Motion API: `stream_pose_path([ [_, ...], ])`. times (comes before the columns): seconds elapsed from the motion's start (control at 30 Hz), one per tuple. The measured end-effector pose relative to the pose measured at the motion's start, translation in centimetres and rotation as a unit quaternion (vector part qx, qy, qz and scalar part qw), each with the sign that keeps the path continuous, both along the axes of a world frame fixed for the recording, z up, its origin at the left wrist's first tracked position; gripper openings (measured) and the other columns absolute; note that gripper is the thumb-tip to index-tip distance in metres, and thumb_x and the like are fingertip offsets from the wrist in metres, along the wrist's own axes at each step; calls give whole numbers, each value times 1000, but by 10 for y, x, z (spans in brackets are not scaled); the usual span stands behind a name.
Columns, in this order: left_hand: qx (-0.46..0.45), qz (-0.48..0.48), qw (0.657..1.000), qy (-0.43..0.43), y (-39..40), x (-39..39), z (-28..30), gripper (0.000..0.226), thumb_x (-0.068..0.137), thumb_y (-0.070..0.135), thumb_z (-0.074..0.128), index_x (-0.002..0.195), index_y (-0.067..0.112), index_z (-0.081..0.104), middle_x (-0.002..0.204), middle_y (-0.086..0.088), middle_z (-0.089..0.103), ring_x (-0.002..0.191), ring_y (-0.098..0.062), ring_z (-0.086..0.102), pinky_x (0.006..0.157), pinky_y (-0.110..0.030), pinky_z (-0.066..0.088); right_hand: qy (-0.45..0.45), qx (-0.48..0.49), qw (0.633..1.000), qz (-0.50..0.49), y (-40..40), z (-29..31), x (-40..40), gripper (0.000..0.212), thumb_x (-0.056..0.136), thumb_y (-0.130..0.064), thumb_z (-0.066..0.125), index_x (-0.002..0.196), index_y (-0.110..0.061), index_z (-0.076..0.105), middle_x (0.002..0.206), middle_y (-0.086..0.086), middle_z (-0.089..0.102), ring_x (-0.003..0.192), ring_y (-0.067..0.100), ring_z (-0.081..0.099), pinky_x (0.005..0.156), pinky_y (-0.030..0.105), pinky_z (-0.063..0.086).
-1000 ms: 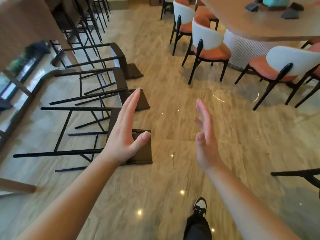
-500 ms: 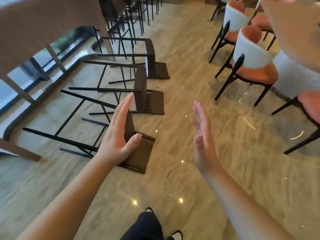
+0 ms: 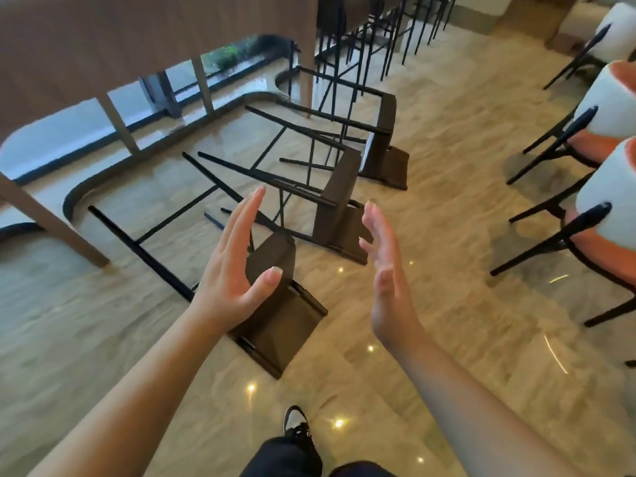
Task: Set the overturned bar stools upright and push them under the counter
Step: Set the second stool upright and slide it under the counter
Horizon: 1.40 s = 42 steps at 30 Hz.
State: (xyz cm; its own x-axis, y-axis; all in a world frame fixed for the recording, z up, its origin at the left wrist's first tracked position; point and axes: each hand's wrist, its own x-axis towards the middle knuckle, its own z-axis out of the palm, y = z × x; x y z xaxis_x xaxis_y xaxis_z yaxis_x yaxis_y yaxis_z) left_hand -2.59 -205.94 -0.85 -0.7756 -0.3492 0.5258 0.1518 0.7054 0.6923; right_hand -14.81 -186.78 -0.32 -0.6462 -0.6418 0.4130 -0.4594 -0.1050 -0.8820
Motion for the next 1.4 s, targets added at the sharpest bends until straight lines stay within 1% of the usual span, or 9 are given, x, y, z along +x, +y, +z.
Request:
stream_pose_path([
  [0.1, -17, 42, 999, -18, -26, -10, 0, 88, 94, 74, 37, 159, 18, 16, 166, -7, 24, 152, -25, 25, 118, -55, 31, -9, 6, 999, 46, -32, -1, -32, 78, 97, -70, 20, 157, -21, 17, 163, -8, 24, 151, 19, 25, 115, 57, 30],
  [0.3, 22, 159, 986, -53, -48, -26, -12, 91, 94, 75, 36, 158, 13, 19, 166, -4, 24, 153, -19, 23, 119, -53, 30, -32, 24, 988, 148, -91, -16, -91, 82, 98, -68, 20, 157, -11, 16, 164, -6, 23, 151, 19, 23, 116, 54, 29],
  [0.5, 44, 270, 958, -88, -50, -73, -36, 93, 90, 78, 38, 159, 20, 18, 167, 6, 20, 153, -16, 22, 119, -32, 25, -68, 4, 967, 247, -152, -41, -158, 74, 97, -69, 24, 156, -25, 21, 162, -3, 27, 150, 20, 27, 117, 52, 30],
  [0.67, 38, 341, 934, -99, -50, -114, -54, 90, 92, 63, 49, 159, 11, 19, 167, 1, 22, 153, -20, 22, 122, -39, 26, -85, 16, 946, 311, -196, -51, -208, 76, 96, -71, 26, 154, -22, 25, 160, 0, 31, 148, 20, 31, 116, 41, 33],
  [0.8, 16, 369, 921, -127, -49, -134, -73, 95, 87, 55, 61, 158, 7, 19, 165, -8, 22, 154, -22, 20, 124, -33, 20, -86, 48, 934, 344, -209, -78, -227, 73, 99, -66, 29, 154, -19, 26, 160, 0, 31, 148, 22, 30, 117, 49, 31],
  [1.0, -14, 412, 897, -163, -49, -140, -151, 101, 85, 56, 68, 154, -2, 23, 162, -17, 26, 152, -34, 23, 121, -53, 26, -78, 124, 914, 379, -210, -155, -223, 71, 99, -66, 30, 154, -21, 25, 162, -3, 28, 149, 19, 27, 117, 50, 30],
  [1.2, 3, 424, 877, -226, -33, -125, -239, 101, 84, 54, 69, 156, 1, 21, 163, -14, 24, 153, -31, 20, 122, -51, 26, -68, 165, 896, 406, -202, -236, -204, 76, 99, -64, 34, 155, -14, 25, 162, -4, 28, 150, 18, 26, 117, 55, 29],
  [1.3, 15, 426, 866, -262, -23, -117, -291, 99, 84, 55, 65, 158, 6, 19, 164, -11, 24, 154, -28, 19, 123, -45, 22, -73, 207, 890, 400, -194, -289, -202, 73, 99, -63, 36, 156, -19, 25, 162, -8, 27, 150, 13, 25, 118, 49, 29],
  [1.4, 26, 425, 846, -320, -11, -113, -355, 96, 84, 44, 71, 157, 7, 21, 163, -11, 28, 153, -27, 22, 123, -45, 25, -50, 272, 873, 401, -189, -356, -205, 71, 97, -62, 41, 155, -24, 25, 161, -13, 27, 149, 6, 25, 119, 41, 29],
])
